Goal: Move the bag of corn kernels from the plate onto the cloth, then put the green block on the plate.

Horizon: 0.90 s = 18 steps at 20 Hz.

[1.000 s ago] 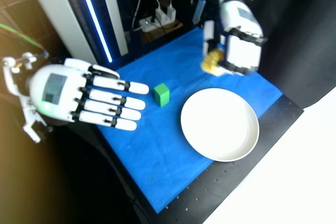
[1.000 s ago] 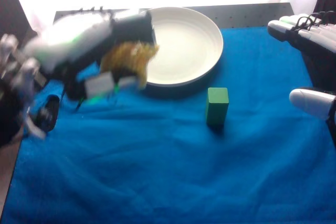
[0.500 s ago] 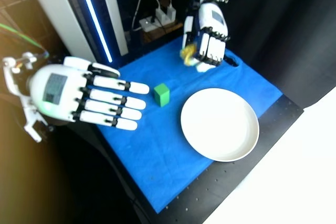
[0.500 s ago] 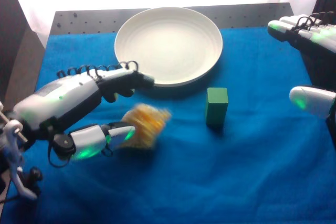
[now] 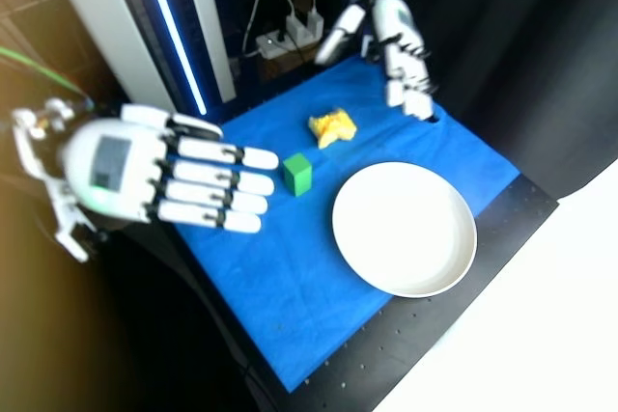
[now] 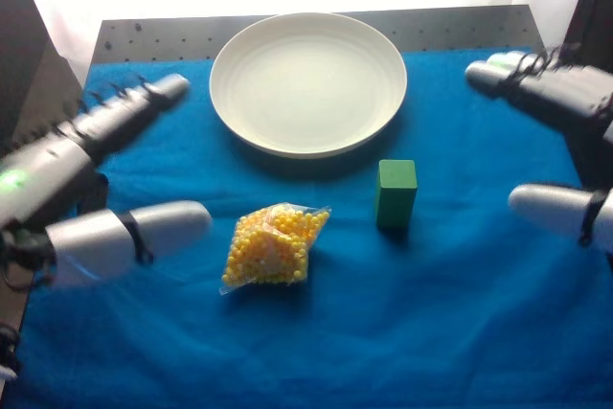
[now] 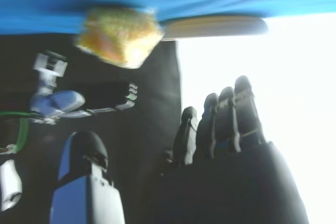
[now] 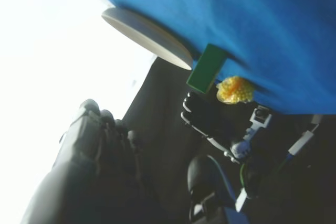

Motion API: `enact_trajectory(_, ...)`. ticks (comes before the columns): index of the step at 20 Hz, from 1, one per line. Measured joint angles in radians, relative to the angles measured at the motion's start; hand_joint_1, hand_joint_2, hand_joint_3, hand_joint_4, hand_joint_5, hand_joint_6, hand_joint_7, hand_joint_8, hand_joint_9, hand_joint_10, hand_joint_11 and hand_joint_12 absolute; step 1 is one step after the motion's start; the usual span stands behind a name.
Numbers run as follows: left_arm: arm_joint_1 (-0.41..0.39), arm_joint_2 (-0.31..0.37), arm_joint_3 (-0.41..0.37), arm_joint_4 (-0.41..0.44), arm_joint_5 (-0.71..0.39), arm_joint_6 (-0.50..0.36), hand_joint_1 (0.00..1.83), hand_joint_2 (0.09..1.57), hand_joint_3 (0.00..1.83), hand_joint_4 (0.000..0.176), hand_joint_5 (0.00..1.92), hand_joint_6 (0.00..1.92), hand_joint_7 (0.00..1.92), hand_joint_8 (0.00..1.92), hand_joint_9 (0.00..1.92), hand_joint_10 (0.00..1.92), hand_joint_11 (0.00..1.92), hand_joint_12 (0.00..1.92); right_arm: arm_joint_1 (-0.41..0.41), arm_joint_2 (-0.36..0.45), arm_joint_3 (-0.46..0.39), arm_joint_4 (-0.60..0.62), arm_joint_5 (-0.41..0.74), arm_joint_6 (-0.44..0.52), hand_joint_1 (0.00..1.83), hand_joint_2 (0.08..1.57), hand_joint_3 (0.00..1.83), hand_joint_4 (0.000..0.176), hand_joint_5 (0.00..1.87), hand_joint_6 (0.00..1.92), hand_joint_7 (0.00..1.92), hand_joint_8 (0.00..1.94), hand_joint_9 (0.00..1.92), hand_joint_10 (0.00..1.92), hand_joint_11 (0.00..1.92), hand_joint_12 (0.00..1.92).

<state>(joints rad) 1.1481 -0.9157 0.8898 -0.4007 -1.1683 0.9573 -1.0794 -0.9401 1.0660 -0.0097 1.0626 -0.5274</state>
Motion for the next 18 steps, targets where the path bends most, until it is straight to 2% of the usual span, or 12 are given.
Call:
enact_trajectory(2,0.007,0.009,-0.001,-0.001,-0.026,0.008,0.44,1.15,0.02,0.116,0.0,0.0,0.0,0.0,0.0,0.0,0.0,0.0,0.075,-0.039,0.029,-0.071,-0.055,0.017,0.64,1.28,0.0,0.041,0.0,0.0,0.03,0.01,0.14,0.1,0.0,1.4)
enact_trajectory(3,0.027,0.009,-0.01,-0.006,-0.049,0.008,0.4,1.15,0.01,0.11,0.0,0.0,0.0,0.0,0.0,0.0,0.0,0.0,0.119,-0.072,0.056,-0.11,-0.08,0.044,0.66,1.27,0.0,0.027,0.0,0.0,0.06,0.01,0.16,0.13,0.0,1.34)
enact_trajectory(4,0.056,0.009,-0.021,-0.02,-0.067,0.01,0.43,1.15,0.01,0.113,0.0,0.0,0.0,0.0,0.0,0.0,0.0,0.0,0.151,-0.104,0.082,-0.148,-0.109,0.072,0.69,1.26,0.0,0.031,0.0,0.0,0.06,0.01,0.16,0.14,0.0,1.33)
enact_trajectory(5,0.075,0.009,-0.029,-0.037,-0.069,0.01,0.44,1.16,0.01,0.096,0.0,0.0,0.0,0.0,0.0,0.0,0.0,0.0,0.17,-0.125,0.095,-0.179,-0.14,0.085,0.77,1.23,0.0,0.024,0.0,0.0,0.09,0.0,0.11,0.36,0.0,1.4)
enact_trajectory(6,0.082,0.009,-0.032,-0.071,-0.071,0.011,0.45,1.16,0.01,0.106,0.0,0.0,0.0,0.0,0.0,0.0,0.0,0.0,0.185,-0.139,0.099,-0.206,-0.179,0.086,0.81,1.21,0.0,0.035,0.0,0.0,0.11,0.0,0.07,0.51,0.0,1.36)
enact_trajectory(7,0.082,0.009,-0.032,-0.098,-0.088,0.011,0.44,1.16,0.01,0.123,0.0,0.0,0.0,0.0,0.0,0.0,0.0,0.0,0.195,-0.151,0.102,-0.221,-0.192,0.086,0.81,1.21,0.0,0.0,0.0,0.0,0.06,0.0,0.03,0.35,0.0,1.17)
enact_trajectory(9,0.082,0.011,-0.031,-0.1,-0.122,0.011,0.45,1.16,0.01,0.107,0.01,0.0,0.0,0.0,0.0,0.0,0.0,0.0,0.2,-0.161,0.108,-0.227,-0.21,0.087,0.76,1.22,0.0,0.0,0.0,0.0,0.01,0.0,0.01,0.08,0.0,0.8)
enact_trajectory(12,0.084,0.011,-0.035,-0.089,-0.122,0.011,0.5,1.17,0.0,0.098,0.01,0.0,0.0,0.0,0.0,0.0,0.0,0.0,0.214,-0.173,0.129,-0.219,-0.247,0.087,0.76,1.22,0.0,0.0,0.0,0.0,0.01,0.0,0.04,0.06,0.0,0.57)
enact_trajectory(14,0.084,0.011,-0.035,-0.089,-0.123,0.011,0.51,1.17,0.0,0.103,0.03,0.01,0.0,0.0,0.0,0.0,0.02,0.01,0.215,-0.18,0.132,-0.223,-0.27,0.087,0.79,1.22,0.0,0.0,0.02,0.01,0.07,0.01,0.11,0.08,0.0,0.94)
enact_trajectory(15,0.084,0.011,-0.035,-0.093,-0.123,0.011,0.5,1.16,0.0,0.117,0.02,0.01,0.0,0.0,0.0,0.0,0.02,0.01,0.215,-0.185,0.132,-0.228,-0.278,0.087,0.86,1.22,0.0,0.0,0.15,0.04,0.24,0.05,0.31,0.18,0.0,1.37)
enact_trajectory(16,0.084,0.011,-0.035,-0.096,-0.123,0.011,0.51,1.16,0.0,0.115,0.03,0.01,0.0,0.0,0.0,0.0,0.02,0.01,0.215,-0.188,0.132,-0.234,-0.283,0.087,0.92,1.22,0.0,0.0,0.23,0.03,0.41,0.07,0.46,0.56,0.16,1.62)
enact_trajectory(18,0.085,0.011,-0.037,-0.097,-0.126,0.011,0.54,1.17,0.0,0.109,0.03,0.01,0.0,0.0,0.0,0.0,0.01,0.01,0.215,-0.188,0.132,-0.238,-0.284,0.087,0.95,1.25,0.0,0.0,0.43,0.06,0.74,0.17,0.74,0.88,0.57,1.57)
